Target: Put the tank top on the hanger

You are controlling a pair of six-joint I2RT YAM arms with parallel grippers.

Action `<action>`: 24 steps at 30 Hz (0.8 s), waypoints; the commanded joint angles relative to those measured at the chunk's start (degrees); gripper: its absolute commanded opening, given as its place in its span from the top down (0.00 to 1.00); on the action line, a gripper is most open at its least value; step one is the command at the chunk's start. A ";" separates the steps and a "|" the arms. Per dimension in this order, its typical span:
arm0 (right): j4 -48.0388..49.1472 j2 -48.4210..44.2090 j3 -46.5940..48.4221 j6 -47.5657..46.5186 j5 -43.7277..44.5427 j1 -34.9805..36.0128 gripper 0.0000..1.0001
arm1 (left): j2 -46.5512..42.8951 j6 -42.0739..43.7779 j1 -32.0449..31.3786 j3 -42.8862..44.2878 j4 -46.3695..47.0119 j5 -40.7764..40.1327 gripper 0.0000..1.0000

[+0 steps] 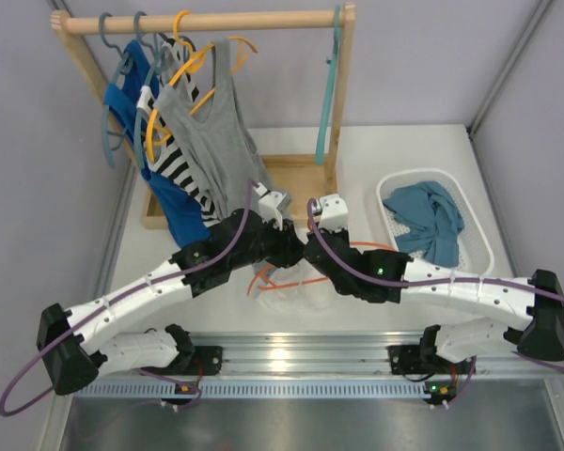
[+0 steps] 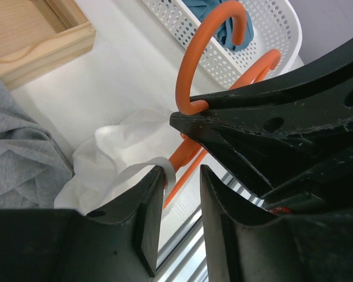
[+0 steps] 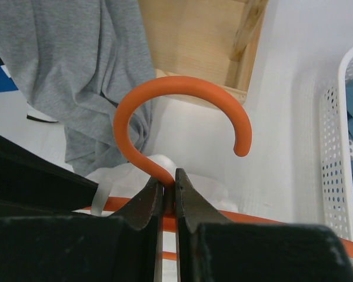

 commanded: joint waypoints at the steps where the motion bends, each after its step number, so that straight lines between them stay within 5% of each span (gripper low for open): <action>1: 4.62 -0.12 0.37 -0.51 -0.08 0.52 1.00 | -0.69 2.20 0.04 -1.53 3.94 -0.17 0.63; 13: 4.18 -0.29 0.29 -0.86 -0.52 0.60 1.00 | -3.32 6.59 0.04 -3.47 0.43 -5.53 0.55; 24: 4.61 -0.73 0.20 -1.48 -1.22 0.52 1.00 | -0.69 12.30 0.04 -0.49 -4.75 -0.25 0.55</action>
